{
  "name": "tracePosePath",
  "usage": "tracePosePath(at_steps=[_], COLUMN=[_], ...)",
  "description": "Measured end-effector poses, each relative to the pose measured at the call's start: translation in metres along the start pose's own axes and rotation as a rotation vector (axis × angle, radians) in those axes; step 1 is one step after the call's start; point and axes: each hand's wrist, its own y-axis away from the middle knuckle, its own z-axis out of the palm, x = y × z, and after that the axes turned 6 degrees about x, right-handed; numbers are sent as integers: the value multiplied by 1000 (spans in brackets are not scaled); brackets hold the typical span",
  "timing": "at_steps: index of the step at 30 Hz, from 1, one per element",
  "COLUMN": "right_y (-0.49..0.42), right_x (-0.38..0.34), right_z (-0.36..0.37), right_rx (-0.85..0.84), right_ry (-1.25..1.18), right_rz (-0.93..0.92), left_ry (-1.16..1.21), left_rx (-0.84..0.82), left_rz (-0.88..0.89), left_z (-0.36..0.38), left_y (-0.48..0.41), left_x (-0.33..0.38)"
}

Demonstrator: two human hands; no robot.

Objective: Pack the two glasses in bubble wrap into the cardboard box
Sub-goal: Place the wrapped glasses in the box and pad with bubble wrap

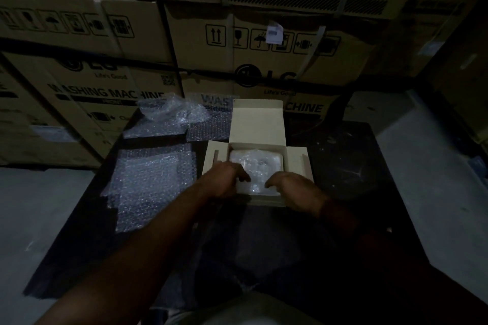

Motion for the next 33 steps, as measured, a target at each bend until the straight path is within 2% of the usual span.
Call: tracePosePath(at_steps=[2,4,9,12,16,22,24,26,28,29,31,33], right_y=[1,-2,-2,-1,5,5,4,4,2,1,-2,-3], right_x=[-5,-8,-13,-14,-13,-21,-25,-28,-32,-36,-53,-76], right_z=[6,9,9,5,4,5,3,4,9,15,30,44], right_rx=[-84,-128,-171,-221,-54,-113,-125,-75,62,137,221,223], right_ry=[22,43,96,101,235,342,370,323,191,119,-7,-88], right_rz=[-34,-40,3,26,-32,-14,0,40,57,37,-29,-80], left_ry=[71,-7,-306,-379,-447,-369,-275,-190,-137,-129,-96,-89], left_rx=[-184,-285,-290,-304,-189,-186,-65,226,587,671,634,479], left_rz=[-16,-14,53,52,33,-2,30,28,-111,-252,-548,-757], left_z=[3,7,16,15,16,18,18,20,22,22,20,20], left_y=[1,-1,-4,-4,5,19,28,43,62,70,85,94], left_x=[10,16,17,18,11,14,5,-7,-23,-32,-49,-66])
